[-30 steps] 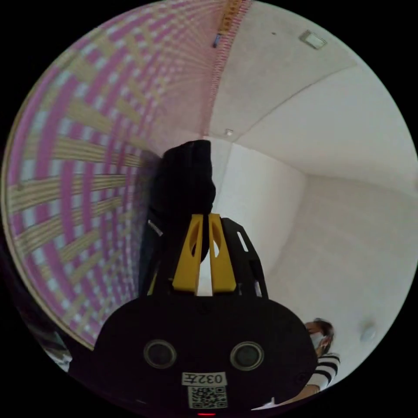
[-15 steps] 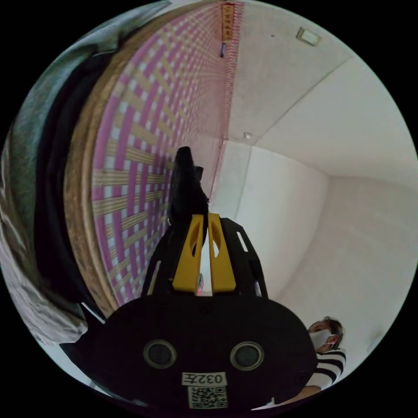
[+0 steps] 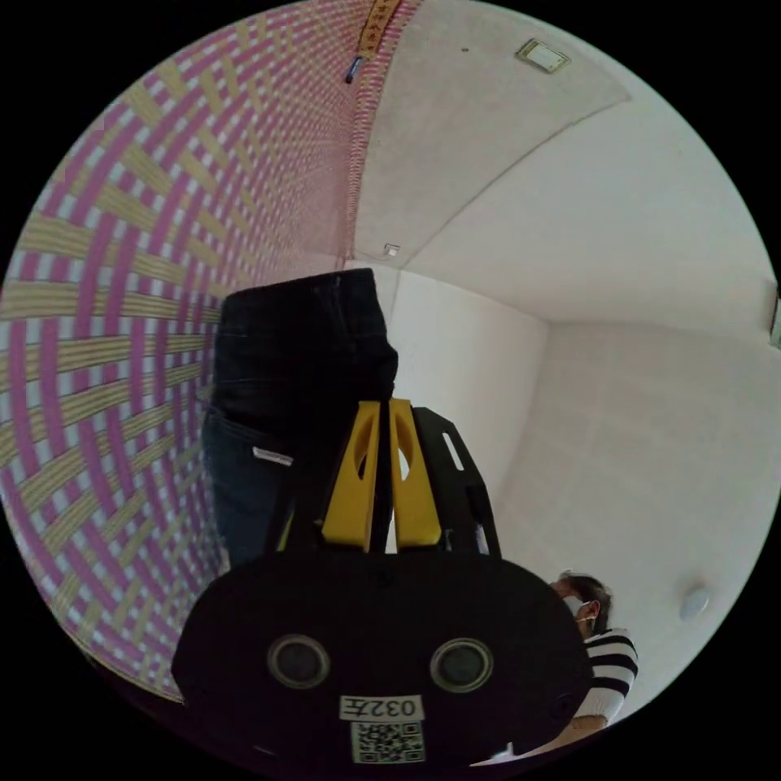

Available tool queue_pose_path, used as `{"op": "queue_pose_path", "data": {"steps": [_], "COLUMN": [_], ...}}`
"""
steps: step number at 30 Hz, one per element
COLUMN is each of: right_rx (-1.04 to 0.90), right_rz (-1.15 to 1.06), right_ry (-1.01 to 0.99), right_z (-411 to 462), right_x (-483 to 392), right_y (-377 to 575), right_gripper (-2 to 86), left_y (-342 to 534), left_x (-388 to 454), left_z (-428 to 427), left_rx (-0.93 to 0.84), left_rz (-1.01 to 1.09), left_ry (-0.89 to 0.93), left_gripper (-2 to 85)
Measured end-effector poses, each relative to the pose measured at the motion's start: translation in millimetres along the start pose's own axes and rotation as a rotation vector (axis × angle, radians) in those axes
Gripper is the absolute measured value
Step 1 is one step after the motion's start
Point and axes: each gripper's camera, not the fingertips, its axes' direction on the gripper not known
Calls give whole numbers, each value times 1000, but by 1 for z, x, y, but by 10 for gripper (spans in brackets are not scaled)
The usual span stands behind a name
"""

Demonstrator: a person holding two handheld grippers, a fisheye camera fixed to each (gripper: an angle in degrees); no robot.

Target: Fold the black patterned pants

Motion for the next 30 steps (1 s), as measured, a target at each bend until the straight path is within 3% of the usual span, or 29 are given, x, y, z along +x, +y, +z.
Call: {"op": "queue_pose_path", "data": {"steps": [4, 10, 14, 18, 23, 27, 30], "right_rx": [-1, -37, -52, -37, -41, 83, 143], "right_rz": [12, 43, 160, 151, 140, 62, 19], "right_ry": [38, 196, 327, 418, 443, 468, 494], "right_z": [32, 154, 242, 287, 310, 276, 236], "right_x": [-16, -18, 23, 30, 36, 23, 22], "right_y": [-24, -107, -156, -180, -198, -199, -184], "right_gripper": [-10, -10, -9, 0, 77, 70, 67], "left_y": [-17, -70, -80, -85, -93, -80, -55], "left_x": [0, -35, -102, -116, -114, -83, -55], "left_z": [58, 193, 237, 268, 298, 308, 307], "left_rx": [-34, -128, -54, -39, -128, -166, -245], "left_rz": [-46, -40, -203, -184, -122, 59, 173], "left_ry": [-4, -296, -432, -444, -506, -421, -514], "left_gripper": [-15, -15, -16, -13, -13, -14, -15]}}
